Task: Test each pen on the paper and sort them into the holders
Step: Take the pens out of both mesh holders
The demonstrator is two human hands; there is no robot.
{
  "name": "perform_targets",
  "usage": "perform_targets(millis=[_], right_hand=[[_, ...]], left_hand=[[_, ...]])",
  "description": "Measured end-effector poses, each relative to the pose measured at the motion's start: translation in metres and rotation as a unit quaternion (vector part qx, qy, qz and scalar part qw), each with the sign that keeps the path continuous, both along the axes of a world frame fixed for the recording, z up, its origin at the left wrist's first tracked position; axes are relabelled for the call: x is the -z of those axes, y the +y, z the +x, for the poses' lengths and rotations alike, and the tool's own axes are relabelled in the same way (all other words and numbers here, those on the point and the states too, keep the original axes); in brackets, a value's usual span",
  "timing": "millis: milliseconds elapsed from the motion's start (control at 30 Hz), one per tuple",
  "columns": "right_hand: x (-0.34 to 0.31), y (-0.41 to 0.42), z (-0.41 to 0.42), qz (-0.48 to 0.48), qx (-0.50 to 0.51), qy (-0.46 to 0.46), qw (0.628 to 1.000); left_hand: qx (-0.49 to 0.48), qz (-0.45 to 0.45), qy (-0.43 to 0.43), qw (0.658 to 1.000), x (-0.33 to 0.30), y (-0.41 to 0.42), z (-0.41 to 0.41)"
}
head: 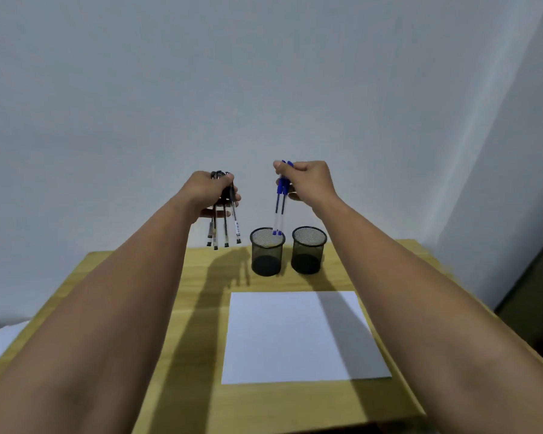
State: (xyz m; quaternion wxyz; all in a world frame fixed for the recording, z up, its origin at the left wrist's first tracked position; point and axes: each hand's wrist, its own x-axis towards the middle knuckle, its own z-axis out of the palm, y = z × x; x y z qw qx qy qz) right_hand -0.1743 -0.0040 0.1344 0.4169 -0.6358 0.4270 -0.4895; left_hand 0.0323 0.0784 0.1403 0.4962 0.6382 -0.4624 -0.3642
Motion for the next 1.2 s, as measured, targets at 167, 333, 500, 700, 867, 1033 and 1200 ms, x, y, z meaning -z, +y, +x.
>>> perform_targets(millis=[167, 333, 500, 700, 867, 1033, 1200], right_hand=[[0.037, 0.039, 0.053, 0.073, -0.086, 0.037, 0.993], [0.114, 0.058, 0.103, 0.113, -0.102, 0.149, 0.977], [0.166, 0.061, 0.137, 0.129, -0.096, 0.226, 0.961], [0.186, 0.055, 0.155, 0.138, -0.088, 0.257, 0.953], [0.188, 0.055, 0.158, 0.115, -0.085, 0.292, 0.946], [0.188, 0.057, 0.154, 0.076, -0.072, 0.355, 0.929], [0.184, 0.062, 0.154, 0.059, -0.062, 0.4, 0.913]], left_hand=[[-0.022, 0.092, -0.019, 0.995, 0.042, 0.044, 0.039], [-0.059, 0.16, -0.02, 0.985, 0.112, 0.061, 0.065], [-0.083, 0.184, -0.076, 0.976, 0.158, 0.057, 0.089], [-0.093, 0.191, -0.197, 0.957, 0.18, 0.047, 0.106], [-0.097, 0.172, -0.255, 0.947, 0.183, 0.048, 0.11], [-0.076, 0.174, -0.248, 0.95, 0.185, 0.06, 0.106], [-0.056, 0.19, -0.264, 0.944, 0.184, 0.068, 0.103]])
